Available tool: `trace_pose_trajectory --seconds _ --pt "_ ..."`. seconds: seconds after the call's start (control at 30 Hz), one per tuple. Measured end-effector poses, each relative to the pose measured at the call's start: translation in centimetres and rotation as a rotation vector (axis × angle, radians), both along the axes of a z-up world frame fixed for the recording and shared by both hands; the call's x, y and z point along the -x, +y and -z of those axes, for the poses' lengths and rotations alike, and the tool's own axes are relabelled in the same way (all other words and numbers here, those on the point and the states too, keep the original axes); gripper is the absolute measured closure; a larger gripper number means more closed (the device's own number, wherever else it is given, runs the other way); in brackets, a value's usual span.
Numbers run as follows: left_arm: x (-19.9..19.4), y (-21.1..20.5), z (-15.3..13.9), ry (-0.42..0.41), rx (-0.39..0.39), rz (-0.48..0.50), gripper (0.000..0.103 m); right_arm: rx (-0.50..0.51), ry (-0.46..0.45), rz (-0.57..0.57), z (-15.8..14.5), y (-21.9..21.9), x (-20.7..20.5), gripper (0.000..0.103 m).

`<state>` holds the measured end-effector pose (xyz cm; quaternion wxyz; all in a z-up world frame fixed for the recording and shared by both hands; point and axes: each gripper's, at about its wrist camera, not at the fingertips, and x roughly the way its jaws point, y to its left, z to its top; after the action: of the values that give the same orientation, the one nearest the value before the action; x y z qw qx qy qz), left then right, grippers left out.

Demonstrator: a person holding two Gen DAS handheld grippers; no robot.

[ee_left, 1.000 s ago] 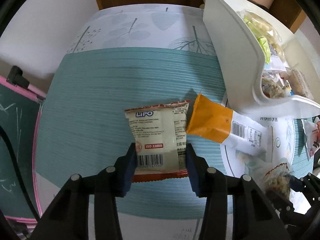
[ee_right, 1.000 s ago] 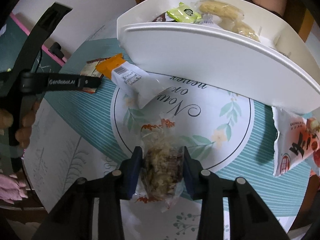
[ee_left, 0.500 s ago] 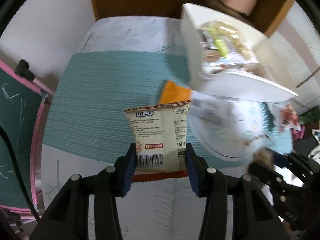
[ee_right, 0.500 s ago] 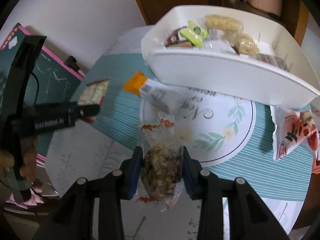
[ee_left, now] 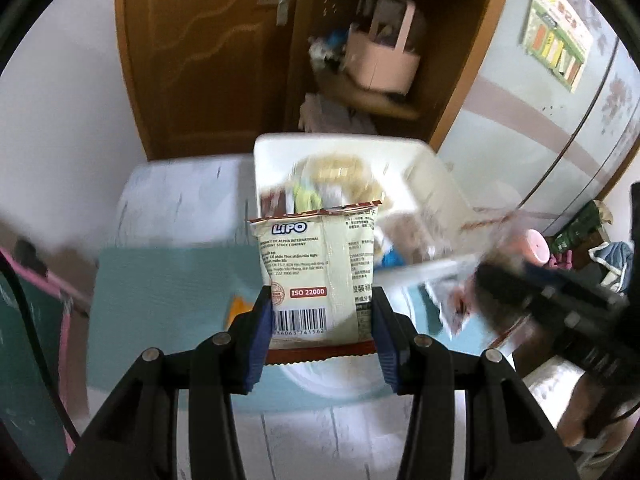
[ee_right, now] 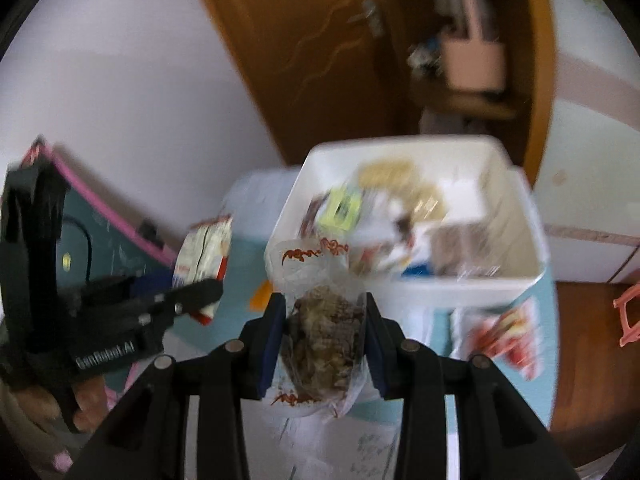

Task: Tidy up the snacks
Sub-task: 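Lift both held snacks over the white tray and release them inside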

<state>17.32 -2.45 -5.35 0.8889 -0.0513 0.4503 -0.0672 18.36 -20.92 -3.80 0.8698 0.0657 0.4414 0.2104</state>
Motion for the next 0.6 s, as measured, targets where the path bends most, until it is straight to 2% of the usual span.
trace_pose_trajectory --seconds 0.17,0.27,0.43,0.6 --pt "-2.5 -1.2 -3.4 -0.076 -0.032 0.008 0.058 -0.013 -0.086 0.165 -4.6 -3.0 -2.5 0.066" --pt "-3.8 -2.1 -5.0 -0.109 -0.061 0.018 0.058 -0.005 -0.136 0.212 -6.6 -4.0 -3.3 0.066" --pt "-6.0 -2.8 -6.4 -0.139 -0.082 0.024 0.058 0.029 -0.204 0.233 -9.0 -4.2 -4.6 0.065" --pt "-7.6 -3.3 -6.6 -0.15 -0.089 0.022 0.058 0.056 -0.229 0.24 -10.1 -3.8 -6.0 0.065"
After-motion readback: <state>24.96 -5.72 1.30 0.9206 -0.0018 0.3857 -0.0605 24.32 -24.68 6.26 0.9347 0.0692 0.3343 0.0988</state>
